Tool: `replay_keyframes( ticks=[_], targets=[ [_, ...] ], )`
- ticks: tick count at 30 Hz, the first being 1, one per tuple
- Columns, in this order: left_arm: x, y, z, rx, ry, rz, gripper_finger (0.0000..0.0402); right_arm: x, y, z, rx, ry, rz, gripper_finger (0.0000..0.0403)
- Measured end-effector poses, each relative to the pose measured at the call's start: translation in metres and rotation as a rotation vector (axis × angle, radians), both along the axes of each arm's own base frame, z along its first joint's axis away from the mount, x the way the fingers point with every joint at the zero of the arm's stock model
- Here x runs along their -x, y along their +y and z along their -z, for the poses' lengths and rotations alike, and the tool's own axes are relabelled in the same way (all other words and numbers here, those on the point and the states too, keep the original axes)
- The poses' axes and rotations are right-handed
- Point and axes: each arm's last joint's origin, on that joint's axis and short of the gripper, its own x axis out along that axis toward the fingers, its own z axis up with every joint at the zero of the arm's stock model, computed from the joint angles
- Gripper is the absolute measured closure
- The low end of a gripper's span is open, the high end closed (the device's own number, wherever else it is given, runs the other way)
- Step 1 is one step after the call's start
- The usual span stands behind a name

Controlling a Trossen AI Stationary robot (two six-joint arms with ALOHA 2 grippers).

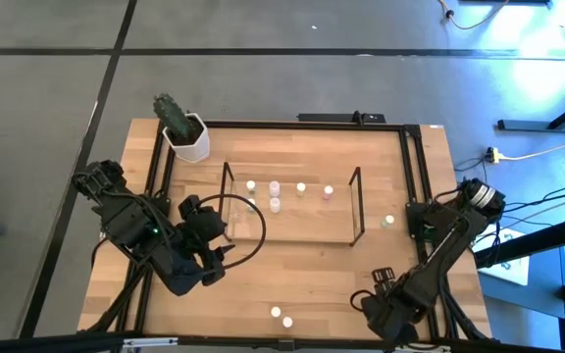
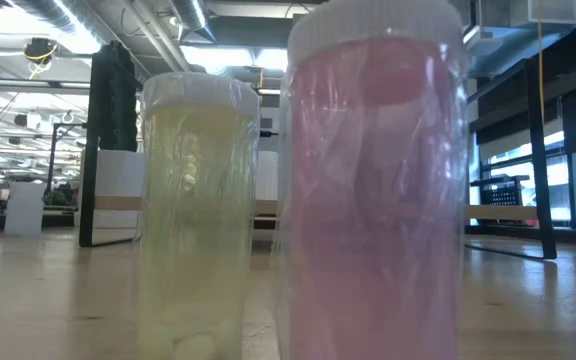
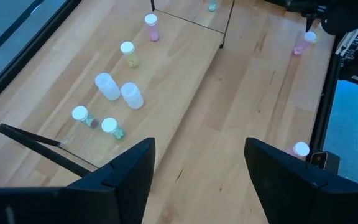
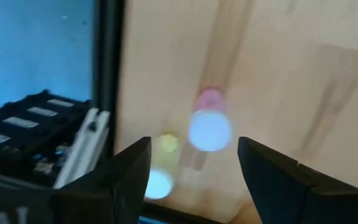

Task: Pick and place medicine bottles onto shelf by color
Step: Put the right pink pill bottle aligned with the other pink pill bottle on the shelf

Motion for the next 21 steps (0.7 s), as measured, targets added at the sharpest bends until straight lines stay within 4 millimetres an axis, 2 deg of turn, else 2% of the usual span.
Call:
replay_keyframes(
  ticks=[21],
  targets=[
    [0.000,0.000,0.000,0.000,-0.001,-0.001,0.0161,0.004,-0.004,0.012,0.062,-0.019,0.001,0.0162]
  ],
)
